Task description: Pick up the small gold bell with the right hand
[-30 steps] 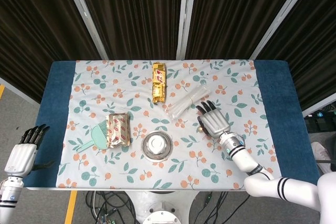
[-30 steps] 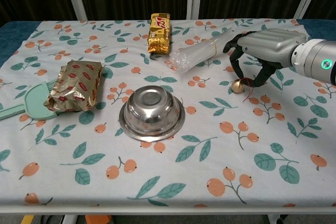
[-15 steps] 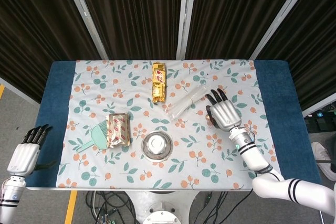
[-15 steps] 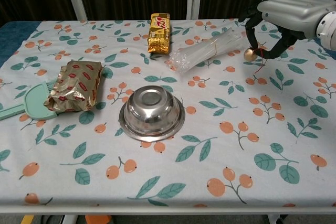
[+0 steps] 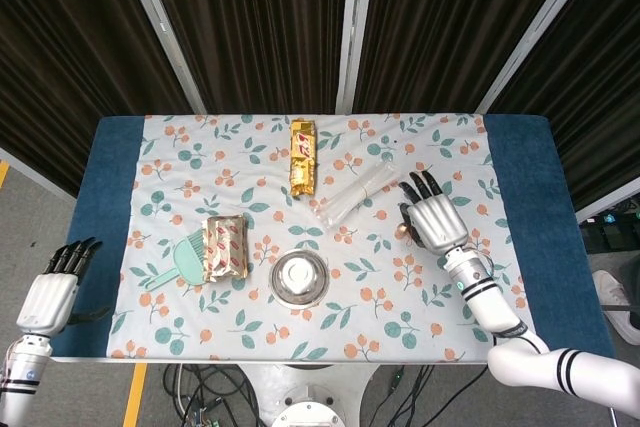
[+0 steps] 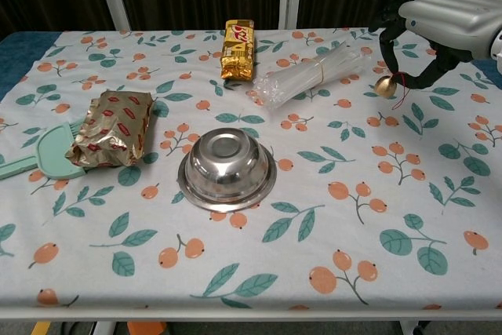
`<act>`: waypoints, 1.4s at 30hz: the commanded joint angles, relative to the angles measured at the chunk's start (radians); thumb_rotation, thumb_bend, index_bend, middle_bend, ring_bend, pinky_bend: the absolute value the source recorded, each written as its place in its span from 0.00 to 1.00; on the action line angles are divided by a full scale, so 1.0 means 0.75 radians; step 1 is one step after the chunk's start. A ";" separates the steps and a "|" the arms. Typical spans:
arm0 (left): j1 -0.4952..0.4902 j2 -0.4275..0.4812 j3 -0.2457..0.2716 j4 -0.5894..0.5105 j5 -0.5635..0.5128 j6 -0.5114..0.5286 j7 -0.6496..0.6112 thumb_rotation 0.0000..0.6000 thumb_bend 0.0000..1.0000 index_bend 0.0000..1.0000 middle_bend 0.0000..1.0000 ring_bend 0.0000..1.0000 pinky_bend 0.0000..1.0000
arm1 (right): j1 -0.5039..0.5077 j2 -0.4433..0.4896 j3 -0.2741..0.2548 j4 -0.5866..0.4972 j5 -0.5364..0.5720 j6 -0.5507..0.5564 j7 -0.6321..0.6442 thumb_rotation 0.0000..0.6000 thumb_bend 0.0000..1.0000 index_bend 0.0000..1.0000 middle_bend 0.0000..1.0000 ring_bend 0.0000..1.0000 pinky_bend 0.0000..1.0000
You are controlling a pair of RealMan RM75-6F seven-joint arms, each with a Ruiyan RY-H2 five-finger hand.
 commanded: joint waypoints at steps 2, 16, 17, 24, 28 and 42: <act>0.001 0.000 0.000 0.004 -0.002 0.000 -0.002 1.00 0.02 0.06 0.02 0.00 0.07 | -0.013 -0.009 0.012 -0.012 0.022 0.004 0.000 1.00 0.38 0.73 0.18 0.00 0.00; -0.004 -0.003 -0.002 0.005 -0.005 -0.005 -0.007 1.00 0.02 0.05 0.02 0.00 0.07 | -0.027 0.032 0.030 -0.082 0.040 -0.078 0.127 1.00 0.38 0.74 0.18 0.00 0.00; -0.004 -0.003 -0.001 0.004 -0.003 -0.005 -0.004 1.00 0.02 0.05 0.02 0.00 0.07 | -0.025 0.032 0.027 -0.063 0.021 -0.064 0.106 1.00 0.39 0.74 0.18 0.00 0.00; -0.002 0.003 -0.001 -0.001 -0.007 -0.005 -0.005 1.00 0.02 0.05 0.02 0.00 0.07 | -0.046 0.026 0.065 -0.089 0.110 -0.091 0.161 1.00 0.39 0.75 0.18 0.00 0.00; -0.005 -0.001 0.003 0.000 -0.001 -0.007 -0.005 1.00 0.02 0.06 0.02 0.00 0.07 | -0.042 -0.013 0.024 0.057 -0.010 0.068 -0.100 1.00 0.41 0.76 0.19 0.00 0.00; -0.004 -0.005 0.006 0.007 -0.004 -0.012 -0.010 1.00 0.02 0.06 0.02 0.00 0.07 | -0.043 -0.014 -0.004 0.022 0.107 -0.092 -0.029 1.00 0.41 0.76 0.18 0.00 0.00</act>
